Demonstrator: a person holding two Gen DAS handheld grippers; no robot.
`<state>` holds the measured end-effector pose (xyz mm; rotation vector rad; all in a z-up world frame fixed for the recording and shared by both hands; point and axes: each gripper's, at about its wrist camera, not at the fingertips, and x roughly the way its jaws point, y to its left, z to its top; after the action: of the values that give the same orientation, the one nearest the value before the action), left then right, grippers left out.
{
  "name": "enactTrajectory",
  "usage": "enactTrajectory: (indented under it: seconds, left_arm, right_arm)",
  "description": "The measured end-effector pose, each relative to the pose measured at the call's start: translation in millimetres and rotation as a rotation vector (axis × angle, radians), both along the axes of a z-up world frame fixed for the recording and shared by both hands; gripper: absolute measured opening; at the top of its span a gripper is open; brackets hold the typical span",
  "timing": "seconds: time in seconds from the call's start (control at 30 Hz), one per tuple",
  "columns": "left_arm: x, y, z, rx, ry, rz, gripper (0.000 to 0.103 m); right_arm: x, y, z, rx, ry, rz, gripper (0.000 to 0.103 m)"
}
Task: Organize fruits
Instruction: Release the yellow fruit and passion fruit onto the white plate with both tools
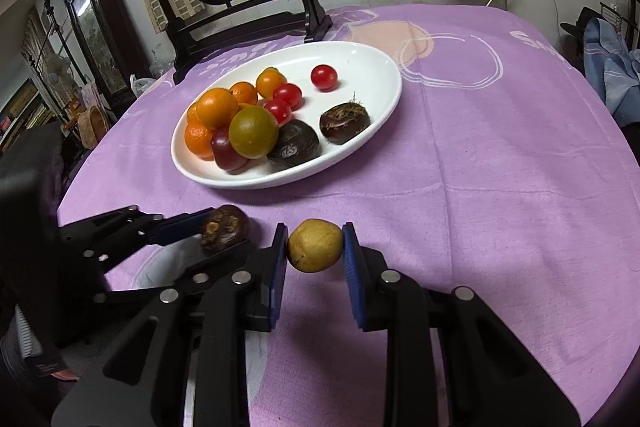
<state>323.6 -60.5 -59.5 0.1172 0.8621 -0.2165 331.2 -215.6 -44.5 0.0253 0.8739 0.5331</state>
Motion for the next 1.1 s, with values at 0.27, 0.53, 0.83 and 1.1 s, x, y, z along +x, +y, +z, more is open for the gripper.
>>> enactTrajectory:
  seconds: [0.27,0.53,0.83,1.1]
  left_arm:
    - [-32,24,8,-0.037,-0.012,-0.007,0.042]
    - [-38,58,29,-0.144,-0.037,0.058,0.042]
    - [3,73,69,-0.182,-0.146,0.14,0.042]
    - [71,80,79,-0.129,-0.196,0.24,0.042]
  right_arm:
    - [-15,20,-6,-0.027,-0.005,0.091,0.027]
    - [-26,44,10,0.009,-0.087,0.147,0.028]
    - [38,47,47,0.123,-0.16,-0.026,0.028]
    - [100,59,37,0.066,-0.146,-0.088,0.028]
